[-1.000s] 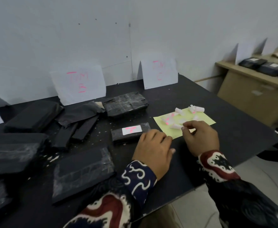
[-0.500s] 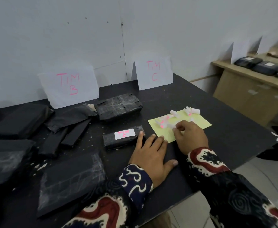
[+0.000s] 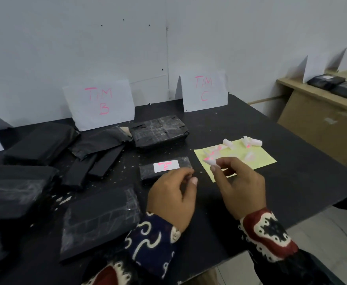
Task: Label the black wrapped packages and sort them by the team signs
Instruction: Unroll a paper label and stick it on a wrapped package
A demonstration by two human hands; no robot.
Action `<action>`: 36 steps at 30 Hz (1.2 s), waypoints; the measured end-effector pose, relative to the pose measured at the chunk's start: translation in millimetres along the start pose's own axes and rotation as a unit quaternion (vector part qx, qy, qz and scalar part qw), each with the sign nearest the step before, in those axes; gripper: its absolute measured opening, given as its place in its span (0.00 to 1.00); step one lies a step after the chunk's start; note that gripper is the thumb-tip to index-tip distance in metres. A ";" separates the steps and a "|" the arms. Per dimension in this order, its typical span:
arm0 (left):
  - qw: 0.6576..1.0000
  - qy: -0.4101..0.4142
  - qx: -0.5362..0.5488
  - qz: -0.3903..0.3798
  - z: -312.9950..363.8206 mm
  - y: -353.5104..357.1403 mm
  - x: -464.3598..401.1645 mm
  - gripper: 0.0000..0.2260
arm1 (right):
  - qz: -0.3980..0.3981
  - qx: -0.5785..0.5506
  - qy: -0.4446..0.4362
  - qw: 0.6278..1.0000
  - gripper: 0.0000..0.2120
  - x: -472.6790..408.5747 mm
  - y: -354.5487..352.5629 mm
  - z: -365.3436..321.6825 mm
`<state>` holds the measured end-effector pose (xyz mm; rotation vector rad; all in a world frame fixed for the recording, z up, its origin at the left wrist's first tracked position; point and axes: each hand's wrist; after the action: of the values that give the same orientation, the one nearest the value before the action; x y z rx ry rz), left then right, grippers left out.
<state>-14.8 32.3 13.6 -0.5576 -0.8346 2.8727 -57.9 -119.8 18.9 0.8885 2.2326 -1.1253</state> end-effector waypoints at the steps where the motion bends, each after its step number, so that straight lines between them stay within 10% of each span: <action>1: 0.998 -0.050 0.039 0.002 -1.1 -10.6 1.7 0.07 | -0.003 -0.008 -0.019 1.000 0.04 4.7 3.2 -7.8; 15: 0.905 -0.331 0.265 0.026 -35.7 -123.4 42.6 0.06 | -0.052 -0.029 -0.284 0.957 0.06 53.0 71.4 -109.7; 36: 0.921 -0.313 0.232 0.005 -50.9 -148.5 47.8 0.06 | -0.117 -0.256 -0.085 0.956 0.09 55.2 74.6 -133.4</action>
<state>-41.4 192.4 37.9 0.4312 -0.1521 3.1134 -57.5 42.7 16.5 0.3075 2.3571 -0.6265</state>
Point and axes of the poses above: each hand's wrist, its own x-axis away from the middle knuckle, its own y-axis out of the palm, z = x × y, and after that the axes turned 13 degrees about -y, right-handed
